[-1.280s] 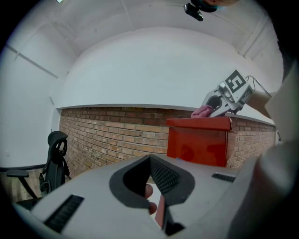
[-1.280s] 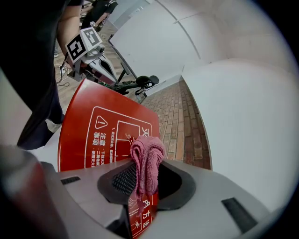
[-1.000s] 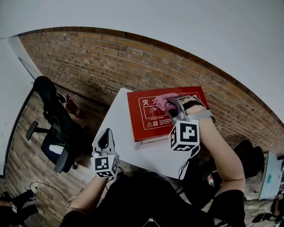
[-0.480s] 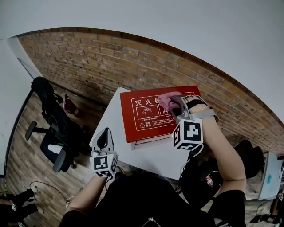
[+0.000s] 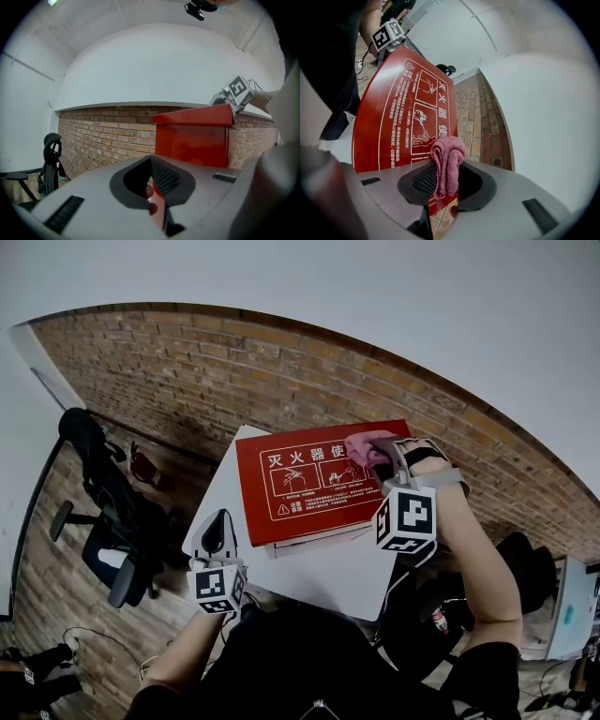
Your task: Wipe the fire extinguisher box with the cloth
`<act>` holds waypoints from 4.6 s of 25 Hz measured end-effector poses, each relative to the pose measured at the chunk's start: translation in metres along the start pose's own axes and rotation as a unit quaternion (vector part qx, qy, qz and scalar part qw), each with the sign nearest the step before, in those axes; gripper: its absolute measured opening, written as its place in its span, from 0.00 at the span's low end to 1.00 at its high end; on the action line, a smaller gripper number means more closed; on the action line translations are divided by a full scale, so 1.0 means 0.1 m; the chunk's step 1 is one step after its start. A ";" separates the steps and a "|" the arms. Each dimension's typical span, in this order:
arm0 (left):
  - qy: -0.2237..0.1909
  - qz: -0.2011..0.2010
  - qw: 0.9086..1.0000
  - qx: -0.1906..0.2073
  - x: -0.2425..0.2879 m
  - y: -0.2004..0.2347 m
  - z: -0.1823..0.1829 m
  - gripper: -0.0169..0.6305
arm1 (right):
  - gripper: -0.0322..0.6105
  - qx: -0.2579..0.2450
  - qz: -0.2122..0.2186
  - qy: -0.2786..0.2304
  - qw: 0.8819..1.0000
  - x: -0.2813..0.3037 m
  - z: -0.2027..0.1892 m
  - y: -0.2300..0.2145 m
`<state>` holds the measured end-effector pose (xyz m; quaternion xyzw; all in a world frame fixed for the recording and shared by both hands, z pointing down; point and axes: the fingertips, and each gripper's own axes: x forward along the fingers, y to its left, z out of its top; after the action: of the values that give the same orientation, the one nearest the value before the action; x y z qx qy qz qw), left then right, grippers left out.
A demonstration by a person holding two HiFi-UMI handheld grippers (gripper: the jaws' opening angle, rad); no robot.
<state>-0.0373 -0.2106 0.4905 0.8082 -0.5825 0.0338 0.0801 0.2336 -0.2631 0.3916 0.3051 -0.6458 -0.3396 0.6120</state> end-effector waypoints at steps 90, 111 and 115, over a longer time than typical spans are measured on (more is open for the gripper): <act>0.004 0.054 0.998 -0.027 -0.22 0.50 -0.09 0.07 | 0.21 -0.011 -0.009 0.029 0.999 0.38 -0.31 -0.30; 0.002 0.071 0.997 -0.033 -0.52 0.92 -0.11 0.07 | 0.21 -0.023 -0.009 0.015 1.000 0.39 0.28 -0.31; 0.001 0.073 0.997 -0.035 -0.57 1.02 -0.11 0.07 | 0.21 -0.026 -0.008 0.014 1.000 0.39 0.40 -0.30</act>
<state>-0.1511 -0.1870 0.5024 0.7604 -0.6403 0.0201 0.1067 0.1905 -0.3096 0.3888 0.2989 -0.6257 -0.3572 0.6257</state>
